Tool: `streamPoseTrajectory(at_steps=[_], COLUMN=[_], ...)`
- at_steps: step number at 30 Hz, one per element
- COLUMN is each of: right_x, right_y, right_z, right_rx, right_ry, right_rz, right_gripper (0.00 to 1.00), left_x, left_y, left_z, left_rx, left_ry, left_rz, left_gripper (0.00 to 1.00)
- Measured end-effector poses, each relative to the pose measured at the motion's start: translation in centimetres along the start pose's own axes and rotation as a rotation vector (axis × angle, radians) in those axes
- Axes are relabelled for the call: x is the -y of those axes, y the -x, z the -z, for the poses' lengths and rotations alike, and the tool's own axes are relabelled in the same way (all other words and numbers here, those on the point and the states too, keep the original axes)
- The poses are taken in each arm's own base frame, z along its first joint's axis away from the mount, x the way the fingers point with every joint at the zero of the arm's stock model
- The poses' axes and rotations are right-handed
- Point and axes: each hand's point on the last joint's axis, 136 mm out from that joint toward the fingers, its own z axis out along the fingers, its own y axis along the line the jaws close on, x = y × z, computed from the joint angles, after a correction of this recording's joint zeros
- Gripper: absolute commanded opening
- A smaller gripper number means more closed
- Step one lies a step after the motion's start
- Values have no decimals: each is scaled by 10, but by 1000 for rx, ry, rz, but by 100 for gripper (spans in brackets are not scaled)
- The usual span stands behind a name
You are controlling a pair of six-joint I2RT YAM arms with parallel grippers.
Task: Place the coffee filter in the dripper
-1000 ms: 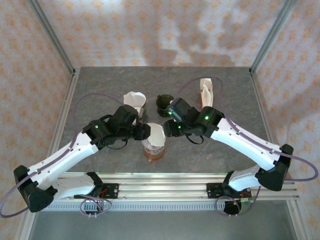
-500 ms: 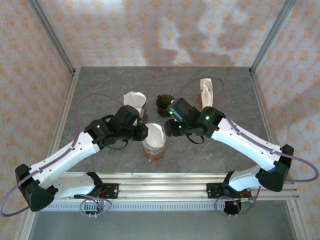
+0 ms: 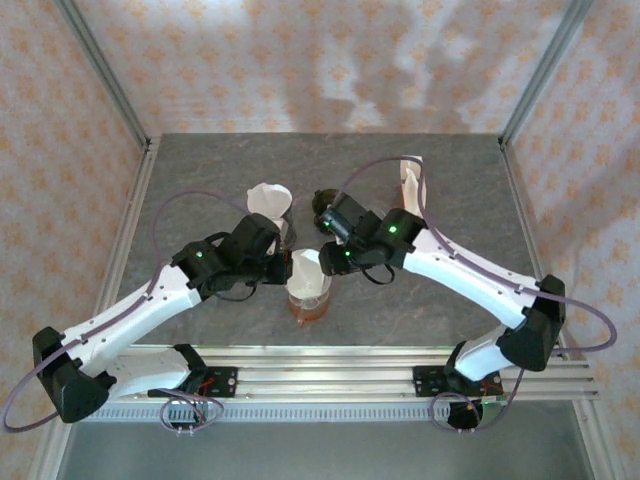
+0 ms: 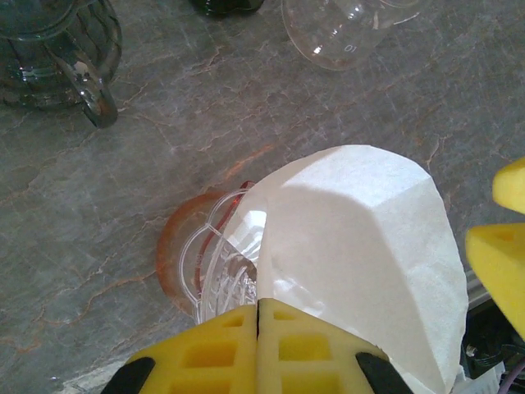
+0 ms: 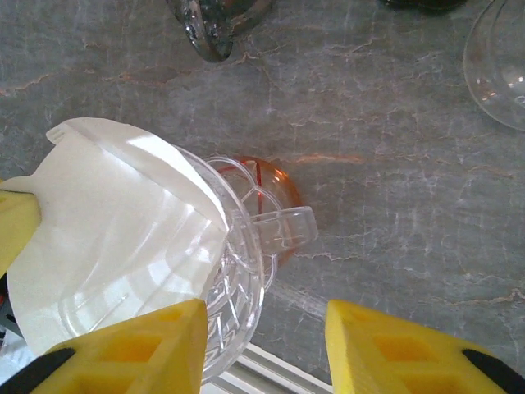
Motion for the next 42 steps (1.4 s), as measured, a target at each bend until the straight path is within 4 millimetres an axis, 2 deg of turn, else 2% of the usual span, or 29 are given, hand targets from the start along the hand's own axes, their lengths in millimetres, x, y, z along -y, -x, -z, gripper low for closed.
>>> streamPoseTrajectory(at_steps=[4, 7, 12, 15, 28, 38, 42], right_x=[-7, -11, -13, -12, -10, -10, -10], right_y=[1, 0, -3, -4, -8, -7, -7], right_z=[-2, -5, -12, -13, -19, -19, -19], right_rx=[-8, -18, -35, -38, -54, -48, -48], right_ry=[16, 21, 14, 4, -57, -69, -69], right_rz=[17, 33, 47, 48, 82, 89, 89], right_gripper=[36, 27, 6, 0, 0, 0, 0], left_x=[0, 0, -4, -6, -8, -8, -11], left_y=[0, -1, -5, -7, -7, -1, 0], left_z=[0, -1, -5, -7, -6, 7, 9], left_rx=[0, -1, -12, -17, -1, 54, 64], left_ry=[0, 1, 9, 14, 11, 2, 14], left_rz=[0, 0, 0, 1, 14, 23, 10], left_gripper=[3, 3, 3, 4, 28, 47, 60])
